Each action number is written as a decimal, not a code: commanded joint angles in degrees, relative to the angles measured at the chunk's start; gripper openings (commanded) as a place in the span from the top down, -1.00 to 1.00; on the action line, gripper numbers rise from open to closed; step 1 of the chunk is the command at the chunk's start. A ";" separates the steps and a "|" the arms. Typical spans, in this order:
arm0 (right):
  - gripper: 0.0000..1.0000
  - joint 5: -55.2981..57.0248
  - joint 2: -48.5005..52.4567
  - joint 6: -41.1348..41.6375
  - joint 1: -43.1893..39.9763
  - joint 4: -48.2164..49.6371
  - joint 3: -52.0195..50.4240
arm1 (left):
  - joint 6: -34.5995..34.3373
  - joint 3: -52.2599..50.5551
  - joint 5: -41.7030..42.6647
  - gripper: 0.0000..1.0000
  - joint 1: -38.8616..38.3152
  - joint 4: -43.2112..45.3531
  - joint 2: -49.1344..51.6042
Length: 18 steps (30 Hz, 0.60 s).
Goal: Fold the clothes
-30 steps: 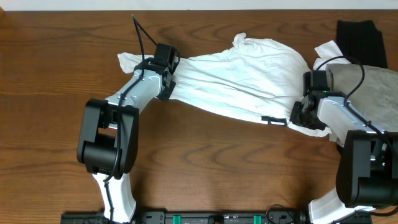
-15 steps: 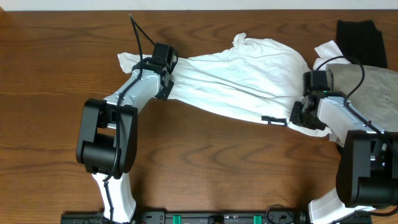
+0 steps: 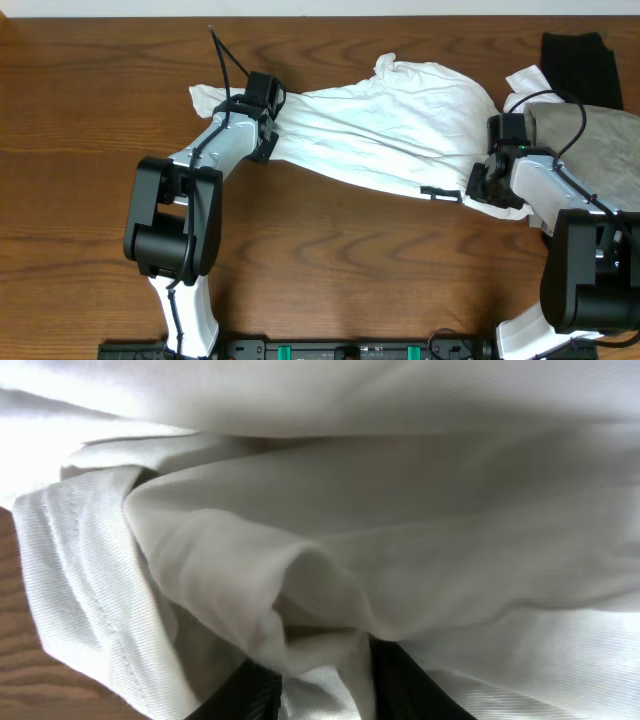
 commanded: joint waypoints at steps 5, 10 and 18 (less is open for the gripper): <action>0.67 1.01 5.03 -0.52 -1.84 -1.22 -4.63 | -1.03 -1.11 -2.23 0.88 0.24 -0.76 1.79; 0.67 1.01 5.03 -0.52 -1.84 -1.22 -4.63 | -2.62 -1.07 -2.21 0.88 0.24 -0.94 0.31; 0.77 -2.45 4.44 -0.50 -1.81 -6.88 -1.29 | -5.38 -1.05 -2.21 0.88 0.33 -4.76 -8.70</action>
